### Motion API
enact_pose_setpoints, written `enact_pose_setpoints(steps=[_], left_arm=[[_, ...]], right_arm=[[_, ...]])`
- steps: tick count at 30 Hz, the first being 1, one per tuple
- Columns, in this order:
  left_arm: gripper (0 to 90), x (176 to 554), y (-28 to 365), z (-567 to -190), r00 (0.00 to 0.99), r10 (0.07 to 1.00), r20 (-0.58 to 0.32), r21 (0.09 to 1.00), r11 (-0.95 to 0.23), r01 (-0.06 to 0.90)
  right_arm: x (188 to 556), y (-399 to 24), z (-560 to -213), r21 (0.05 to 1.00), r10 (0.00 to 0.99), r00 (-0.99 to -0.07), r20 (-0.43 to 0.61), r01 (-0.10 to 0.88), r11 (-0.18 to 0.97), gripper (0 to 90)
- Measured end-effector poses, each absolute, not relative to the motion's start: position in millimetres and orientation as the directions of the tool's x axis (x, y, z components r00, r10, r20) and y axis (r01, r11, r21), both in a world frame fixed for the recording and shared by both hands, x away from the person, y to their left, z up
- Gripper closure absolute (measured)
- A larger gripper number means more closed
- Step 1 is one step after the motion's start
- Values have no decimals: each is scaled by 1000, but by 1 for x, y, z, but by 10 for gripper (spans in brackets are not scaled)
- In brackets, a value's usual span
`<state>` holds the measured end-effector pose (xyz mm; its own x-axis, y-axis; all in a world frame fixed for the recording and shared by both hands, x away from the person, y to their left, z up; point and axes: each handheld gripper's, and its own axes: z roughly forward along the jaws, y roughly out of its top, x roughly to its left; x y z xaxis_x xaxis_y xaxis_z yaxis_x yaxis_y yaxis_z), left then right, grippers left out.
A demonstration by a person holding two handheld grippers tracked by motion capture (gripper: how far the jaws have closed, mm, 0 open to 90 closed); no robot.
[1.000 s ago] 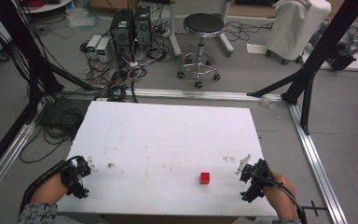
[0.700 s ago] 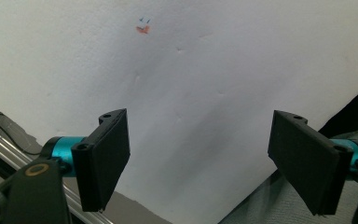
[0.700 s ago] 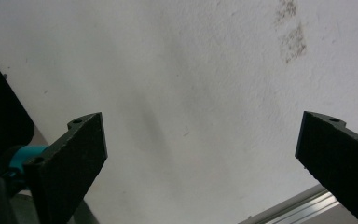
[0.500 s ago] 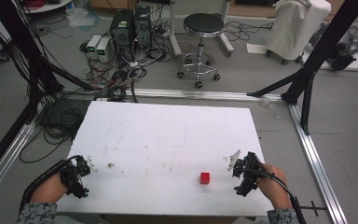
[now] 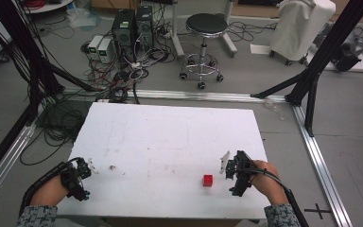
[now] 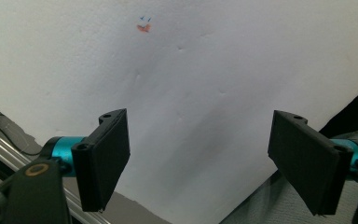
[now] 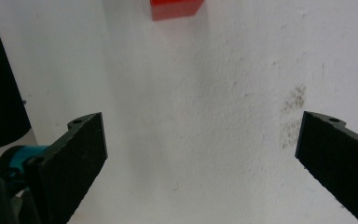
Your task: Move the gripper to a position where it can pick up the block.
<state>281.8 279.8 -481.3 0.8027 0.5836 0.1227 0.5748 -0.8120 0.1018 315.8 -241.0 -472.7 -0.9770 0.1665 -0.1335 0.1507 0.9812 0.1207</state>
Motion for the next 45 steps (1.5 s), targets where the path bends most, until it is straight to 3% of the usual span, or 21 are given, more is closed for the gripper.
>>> enact_pose_setpoints(steps=[23, 45], left_arm=[[210, 282, 280, -481, 805, 581, 121, 98, -814, 572], [210, 281, 280, -482, 804, 582, 123, 101, -813, 573]], right_arm=[[327, -194, -485, 106, 38, -996, -84, 29, 994, 12], [335, -165, -512, 89, 14, -999, -38, 11, 996, 12]])
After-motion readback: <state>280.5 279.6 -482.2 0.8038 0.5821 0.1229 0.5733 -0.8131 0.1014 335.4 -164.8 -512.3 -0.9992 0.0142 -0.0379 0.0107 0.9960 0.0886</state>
